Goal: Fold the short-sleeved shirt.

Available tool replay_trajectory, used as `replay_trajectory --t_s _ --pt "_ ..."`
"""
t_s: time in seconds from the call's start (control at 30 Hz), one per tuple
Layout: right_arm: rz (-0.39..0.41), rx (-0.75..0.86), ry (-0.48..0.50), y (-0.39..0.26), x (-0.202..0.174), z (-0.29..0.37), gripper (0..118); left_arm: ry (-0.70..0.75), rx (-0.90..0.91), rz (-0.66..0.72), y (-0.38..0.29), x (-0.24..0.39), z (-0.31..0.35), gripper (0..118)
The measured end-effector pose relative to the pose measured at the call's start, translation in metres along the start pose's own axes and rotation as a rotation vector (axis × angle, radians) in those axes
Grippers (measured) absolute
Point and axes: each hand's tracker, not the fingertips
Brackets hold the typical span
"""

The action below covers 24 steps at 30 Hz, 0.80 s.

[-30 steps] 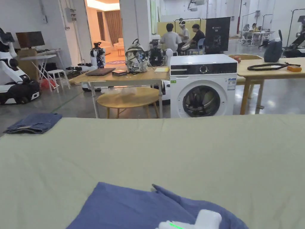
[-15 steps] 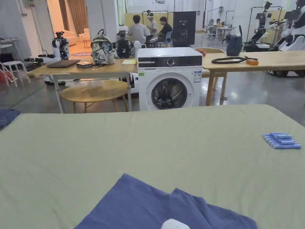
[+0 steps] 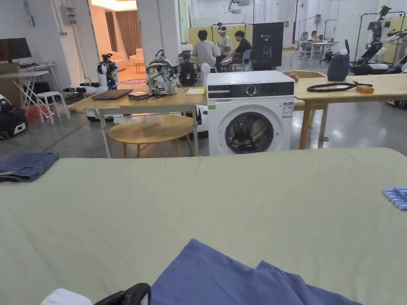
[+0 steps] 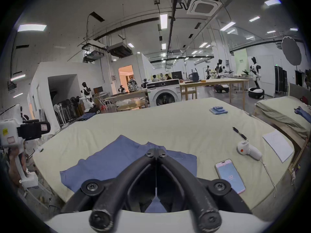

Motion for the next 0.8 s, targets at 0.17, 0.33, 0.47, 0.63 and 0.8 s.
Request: replay_trajectory --t_s 0.17,0.33,0.47,0.63,0.8 --pt "-0.024 -0.022 0.018 -0.007 0.004 -0.001 0 -0.1 -0.121 0.074 0.011 -0.021 -0.069 0" --pt "-0.128 -0.092 0.004 -0.031 0.025 0.0 0 -0.145 -0.339 0.117 0.01 -0.054 -0.215 54" --pt "-0.191 -0.145 -0.047 -0.048 0.044 -0.003 0 -0.051 -0.543 0.034 -0.006 -0.064 -0.336 57" --pt "-0.24 -0.197 -0.127 -0.064 0.067 -0.001 0 0.017 -0.653 0.027 -0.034 -0.08 -0.437 57" --pt "-0.255 -0.255 -0.205 -0.079 0.082 0.005 0 0.04 -0.715 0.143 -0.05 -0.086 -0.472 47"
